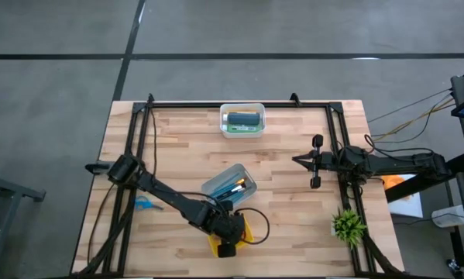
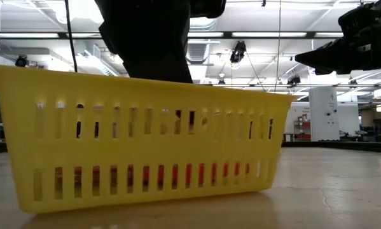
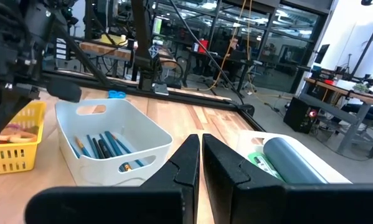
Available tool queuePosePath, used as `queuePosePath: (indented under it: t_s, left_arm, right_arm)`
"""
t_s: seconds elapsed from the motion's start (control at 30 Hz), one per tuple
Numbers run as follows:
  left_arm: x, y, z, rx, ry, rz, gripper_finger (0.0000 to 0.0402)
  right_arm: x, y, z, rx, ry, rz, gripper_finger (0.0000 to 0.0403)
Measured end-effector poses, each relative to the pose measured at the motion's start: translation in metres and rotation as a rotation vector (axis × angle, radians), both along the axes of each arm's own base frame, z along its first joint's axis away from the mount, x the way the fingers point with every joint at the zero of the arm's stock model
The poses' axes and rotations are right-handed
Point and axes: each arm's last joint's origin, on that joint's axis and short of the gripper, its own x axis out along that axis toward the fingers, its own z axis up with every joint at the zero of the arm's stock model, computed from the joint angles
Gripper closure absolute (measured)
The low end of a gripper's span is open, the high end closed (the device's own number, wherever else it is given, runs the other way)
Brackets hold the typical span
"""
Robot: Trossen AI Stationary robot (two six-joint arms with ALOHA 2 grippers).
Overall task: Pick & Place Paint Supplies
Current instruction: Put the orange scissors into the yellow bin, then put the blue scissors into the yellow bin
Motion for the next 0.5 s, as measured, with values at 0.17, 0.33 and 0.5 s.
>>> queuePosePath:
  t_s: [0.17,0.33,0.5]
  left_arm:
    - [-0.0011,0.0006,-0.0017,0.009,0.016,0.004,0.0398]
    - [-0.0015,0.0009,-0.0017,0.012,0.019,0.006,0.0356]
    - [-0.0009,0.0004,-0.0014,-0.001,0.015,0.013,0.0315]
  right_arm:
    - [0.0000,0.0000,0.0001,0.000,0.000,0.000,0.0388]
    - [0.0000,0.0000,0.0000,0.000,0.000,0.000,0.0388]
    - [0.0000,0.0000,-0.0001,0.000,0.001,0.000,0.0388]
